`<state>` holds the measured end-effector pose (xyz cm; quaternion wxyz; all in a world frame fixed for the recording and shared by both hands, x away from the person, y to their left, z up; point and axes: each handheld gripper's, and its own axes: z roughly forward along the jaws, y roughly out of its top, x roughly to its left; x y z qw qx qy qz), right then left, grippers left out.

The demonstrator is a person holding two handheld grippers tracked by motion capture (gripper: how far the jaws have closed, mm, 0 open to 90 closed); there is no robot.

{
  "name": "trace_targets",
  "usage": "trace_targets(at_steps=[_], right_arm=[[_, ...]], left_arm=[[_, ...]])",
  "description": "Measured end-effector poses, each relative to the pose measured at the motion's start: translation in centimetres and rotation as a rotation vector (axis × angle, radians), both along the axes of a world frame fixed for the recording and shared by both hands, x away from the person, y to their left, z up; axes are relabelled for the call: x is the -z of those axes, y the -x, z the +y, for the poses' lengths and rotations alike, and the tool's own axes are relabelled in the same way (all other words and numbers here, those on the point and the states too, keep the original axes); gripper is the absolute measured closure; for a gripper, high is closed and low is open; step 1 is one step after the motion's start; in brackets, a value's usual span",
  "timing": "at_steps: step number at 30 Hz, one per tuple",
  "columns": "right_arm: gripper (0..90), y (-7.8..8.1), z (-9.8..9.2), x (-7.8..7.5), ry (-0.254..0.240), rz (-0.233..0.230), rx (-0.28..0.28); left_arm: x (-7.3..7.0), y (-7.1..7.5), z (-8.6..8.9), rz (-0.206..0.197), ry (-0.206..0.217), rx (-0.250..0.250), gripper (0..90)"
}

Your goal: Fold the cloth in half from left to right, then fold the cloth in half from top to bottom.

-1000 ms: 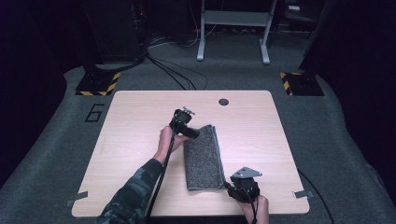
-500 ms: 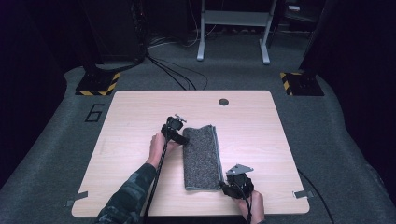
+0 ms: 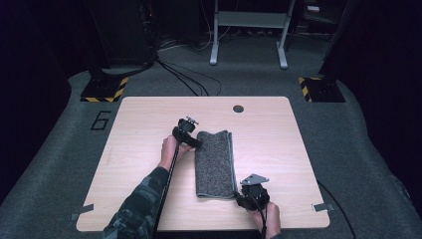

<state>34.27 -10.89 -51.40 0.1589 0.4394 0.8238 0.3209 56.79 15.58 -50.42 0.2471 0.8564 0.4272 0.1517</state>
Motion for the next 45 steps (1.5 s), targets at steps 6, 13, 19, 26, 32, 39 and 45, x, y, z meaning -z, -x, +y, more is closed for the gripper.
trace_targets(at_steps=[6,13,19,26,32,39,45], right_arm=[[31.6,-1.8,-1.1,-1.1,-0.092,0.013,-0.031],[20.5,-6.7,-0.9,-2.9,-0.091,-0.029,-0.057],[17.8,-11.5,-0.2,-3.9,-0.111,-0.008,-0.060],[18.9,-15.5,1.2,-4.5,-0.100,0.001,-0.042],[20.1,-18.2,1.5,-4.4,-0.117,0.031,-0.014],[19.7,-20.9,1.7,-3.4,-0.101,0.085,0.015],[24.6,-22.2,2.0,-2.7,-0.077,0.109,0.048]], left_arm=[[-0.6,0.2,1.4,0.017,0.109,-0.033,18.3],[-1.5,0.5,1.5,0.000,0.132,-0.035,17.3],[-1.2,0.0,1.7,0.016,0.167,-0.051,16.4],[-1.3,-0.2,1.5,0.012,0.197,-0.066,16.3],[-1.8,-0.6,1.0,0.002,0.195,-0.057,16.7],[-1.3,-1.1,0.6,0.010,0.200,-0.067,16.5],[-1.1,-1.7,0.0,0.015,0.211,-0.077,19.6]])
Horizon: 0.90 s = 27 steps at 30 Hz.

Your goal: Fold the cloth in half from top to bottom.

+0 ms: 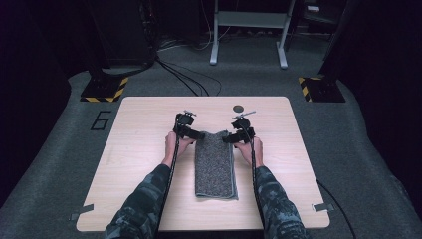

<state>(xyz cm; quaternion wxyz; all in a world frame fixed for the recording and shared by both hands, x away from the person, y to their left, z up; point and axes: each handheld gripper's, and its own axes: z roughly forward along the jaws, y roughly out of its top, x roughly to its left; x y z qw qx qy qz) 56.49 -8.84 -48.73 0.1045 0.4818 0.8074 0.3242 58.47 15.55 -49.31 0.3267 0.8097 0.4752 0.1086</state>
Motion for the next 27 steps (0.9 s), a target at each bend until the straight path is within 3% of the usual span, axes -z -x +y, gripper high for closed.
trace_targets(at_steps=[8,12,19,27], right_arm=[[40.1,-1.8,0.6,1.1,0.027,0.029,0.065],[47.0,-2.1,0.7,1.5,0.045,0.018,0.086],[58.9,-2.3,0.6,1.6,0.056,0.001,0.076],[68.3,-2.0,1.0,1.7,0.070,-0.020,0.047]], left_arm=[[0.3,-0.4,-0.5,-0.015,-0.021,-0.018,29.4],[0.6,-0.6,-0.5,-0.008,-0.030,-0.015,35.7],[1.2,-0.5,-0.4,0.013,-0.010,-0.019,45.8],[1.2,0.0,-0.8,-0.008,-0.040,0.015,54.1]])
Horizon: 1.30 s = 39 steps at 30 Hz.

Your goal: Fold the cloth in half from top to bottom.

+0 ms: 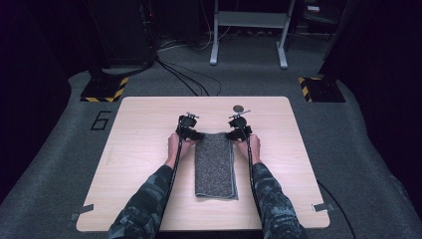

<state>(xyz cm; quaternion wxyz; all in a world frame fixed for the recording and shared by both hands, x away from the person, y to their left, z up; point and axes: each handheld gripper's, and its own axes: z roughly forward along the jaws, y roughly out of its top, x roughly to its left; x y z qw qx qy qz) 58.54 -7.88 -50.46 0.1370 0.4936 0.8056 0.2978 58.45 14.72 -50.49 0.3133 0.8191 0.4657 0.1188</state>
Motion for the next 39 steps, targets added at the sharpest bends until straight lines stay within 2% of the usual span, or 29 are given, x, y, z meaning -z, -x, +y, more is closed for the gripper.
trace_targets(at_steps=[4,8,11,13,15,17,20,25,28,33,37,38,39], right_arm=[[76.0,0.1,-0.1,0.1,-0.012,-0.002,-0.008],[82.4,-0.1,-0.1,0.0,-0.032,0.032,-0.011],[83.8,-0.2,0.1,-0.1,-0.024,0.034,-0.010],[84.5,-0.1,0.0,0.0,-0.037,0.038,-0.007],[85.2,0.2,0.1,0.1,-0.036,0.020,-0.005],[85.5,0.5,0.1,0.2,-0.030,-0.008,-0.001],[85.8,0.8,0.1,0.3,-0.037,-0.019,-0.006],[86.0,1.4,0.0,0.2,-0.038,-0.038,-0.023],[85.9,1.6,-0.3,-0.2,-0.072,-0.053,-0.010],[86.0,2.0,-0.3,-1.2,-0.075,-0.114,-0.015],[86.0,2.1,-0.3,-2.0,-0.069,-0.180,-0.034],[86.0,2.2,-0.1,-2.1,-0.077,-0.185,-0.021],[86.0,2.2,-0.2,-2.2,-0.070,-0.188,-0.038]], left_arm=[[0.0,0.3,-0.3,-0.009,-0.015,0.015,58.7],[0.0,0.3,-0.5,-0.011,-0.027,0.025,65.6],[-0.1,0.4,-0.6,-0.016,-0.035,0.031,71.0],[-0.1,0.5,-0.7,-0.010,-0.037,0.036,74.6],[-0.2,0.5,-0.7,-0.006,-0.049,0.052,78.2],[-0.1,0.7,-0.7,-0.006,-0.041,0.055,80.9],[-0.1,0.7,-0.5,-0.009,-0.024,0.053,83.6],[-0.3,1.0,-0.4,-0.028,-0.023,0.047,85.4],[-1.2,1.3,-0.4,-0.047,-0.020,0.053,85.4],[-2.6,1.7,-0.3,-0.091,-0.033,0.067,85.2],[-3.0,1.8,-0.1,-0.122,-0.018,0.061,85.0],[-3.0,1.8,-0.1,-0.125,-0.015,0.058,85.0],[-3.1,1.8,0.0,-0.128,-0.010,0.057,85.0]])
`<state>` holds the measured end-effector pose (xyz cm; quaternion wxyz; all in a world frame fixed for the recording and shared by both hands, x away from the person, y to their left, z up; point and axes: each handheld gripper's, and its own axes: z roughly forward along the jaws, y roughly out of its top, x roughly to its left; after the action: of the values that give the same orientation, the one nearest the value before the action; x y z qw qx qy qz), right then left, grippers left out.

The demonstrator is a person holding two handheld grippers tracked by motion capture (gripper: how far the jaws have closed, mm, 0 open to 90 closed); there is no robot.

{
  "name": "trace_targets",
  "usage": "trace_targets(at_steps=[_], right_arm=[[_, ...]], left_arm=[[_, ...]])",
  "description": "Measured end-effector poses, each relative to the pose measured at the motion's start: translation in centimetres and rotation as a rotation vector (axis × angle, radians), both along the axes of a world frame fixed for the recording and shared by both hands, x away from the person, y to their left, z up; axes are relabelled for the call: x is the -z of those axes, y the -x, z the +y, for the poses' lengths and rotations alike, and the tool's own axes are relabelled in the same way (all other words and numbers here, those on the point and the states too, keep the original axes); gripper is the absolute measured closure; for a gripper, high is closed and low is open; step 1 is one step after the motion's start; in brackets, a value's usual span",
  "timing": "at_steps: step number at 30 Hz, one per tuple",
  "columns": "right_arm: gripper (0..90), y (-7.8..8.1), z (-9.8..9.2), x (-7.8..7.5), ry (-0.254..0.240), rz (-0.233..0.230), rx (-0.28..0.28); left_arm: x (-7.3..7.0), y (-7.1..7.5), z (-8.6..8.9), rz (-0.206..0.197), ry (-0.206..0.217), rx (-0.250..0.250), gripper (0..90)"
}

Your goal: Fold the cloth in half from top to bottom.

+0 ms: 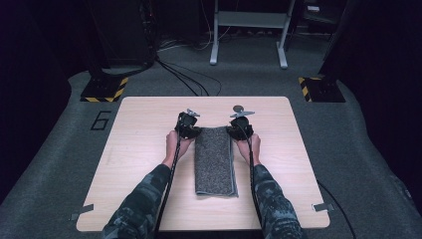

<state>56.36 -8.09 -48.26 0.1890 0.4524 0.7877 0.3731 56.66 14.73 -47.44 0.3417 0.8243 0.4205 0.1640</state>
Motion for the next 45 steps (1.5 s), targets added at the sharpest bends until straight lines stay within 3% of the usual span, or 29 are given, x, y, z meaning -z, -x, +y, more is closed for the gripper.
trace_targets(at_steps=[7,13,19,25,32,37,45], right_arm=[[85.9,-0.3,0.0,-0.9,-0.023,0.001,0.004],[85.7,-0.3,-0.1,-2.2,-0.017,-0.048,-0.027],[85.7,-0.5,-0.2,-3.0,-0.014,-0.074,-0.039],[85.6,-0.5,-0.2,-3.9,-0.020,-0.098,-0.044],[85.6,-0.4,-0.6,-4.9,-0.029,-0.126,-0.050],[85.7,0.1,-0.7,-5.6,-0.023,-0.147,-0.067],[85.6,1.3,-1.2,-5.6,-0.048,-0.152,-0.081]], left_arm=[[-0.6,-0.1,0.3,-0.019,0.016,0.004,84.9],[-1.7,-0.3,0.7,-0.046,0.044,0.001,84.7],[-2.5,-0.4,0.9,-0.072,0.024,0.018,84.4],[-3.1,-0.7,1.0,-0.085,0.050,0.015,84.0],[-4.2,-0.7,1.0,-0.111,0.038,0.033,84.2],[-4.3,-0.3,1.2,-0.128,0.073,0.036,83.9],[-4.7,0.5,1.3,-0.128,0.072,0.061,83.5]])
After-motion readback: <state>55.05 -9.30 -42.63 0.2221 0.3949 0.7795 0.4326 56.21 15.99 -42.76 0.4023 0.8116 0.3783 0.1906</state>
